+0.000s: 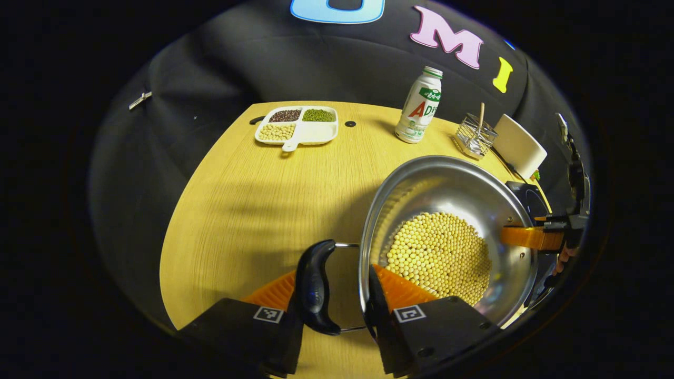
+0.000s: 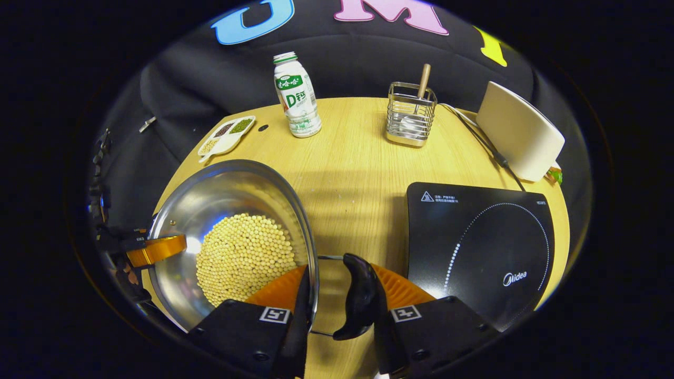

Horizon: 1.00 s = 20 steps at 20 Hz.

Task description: First push the handle of the pot to place it horizontally, then grasp the pot with both hands and set it on the induction cooktop.

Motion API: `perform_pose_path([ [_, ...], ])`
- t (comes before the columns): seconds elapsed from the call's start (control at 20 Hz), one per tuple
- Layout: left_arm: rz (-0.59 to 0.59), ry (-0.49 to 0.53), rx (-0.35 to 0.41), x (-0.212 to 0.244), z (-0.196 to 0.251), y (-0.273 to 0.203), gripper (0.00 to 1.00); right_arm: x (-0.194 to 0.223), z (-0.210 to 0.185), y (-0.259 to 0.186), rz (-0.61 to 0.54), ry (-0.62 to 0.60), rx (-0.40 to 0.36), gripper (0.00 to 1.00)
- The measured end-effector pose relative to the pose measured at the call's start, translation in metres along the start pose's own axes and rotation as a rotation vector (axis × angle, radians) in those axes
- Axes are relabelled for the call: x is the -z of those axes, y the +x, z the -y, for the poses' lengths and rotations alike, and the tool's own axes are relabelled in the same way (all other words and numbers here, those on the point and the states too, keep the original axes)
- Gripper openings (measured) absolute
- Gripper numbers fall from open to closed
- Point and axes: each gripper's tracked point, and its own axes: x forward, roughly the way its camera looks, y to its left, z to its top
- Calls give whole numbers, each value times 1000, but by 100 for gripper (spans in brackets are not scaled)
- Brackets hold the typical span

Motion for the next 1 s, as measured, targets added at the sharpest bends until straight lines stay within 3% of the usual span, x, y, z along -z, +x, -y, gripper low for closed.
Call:
perform_pose_path([
  [0.05,11,-20,6,-1,2,-5,60,3,0,-6,6,7,-2,50],
  [0.1,15,-28,8,1,5,-11,60,6,-1,-12,1,18,-10,54],
  [0.5,48,23,11,-11,40,-65,59,-2,18,-72,31,40,-25,54],
  [0.85,67,55,29,-21,90,-81,59,-4,58,-102,54,60,-20,54],
  [0.9,68,59,34,-22,99,-82,59,-5,66,-105,56,65,-17,49],
  [1.0,69,64,45,-22,116,-81,59,-5,83,-111,61,71,-9,54],
])
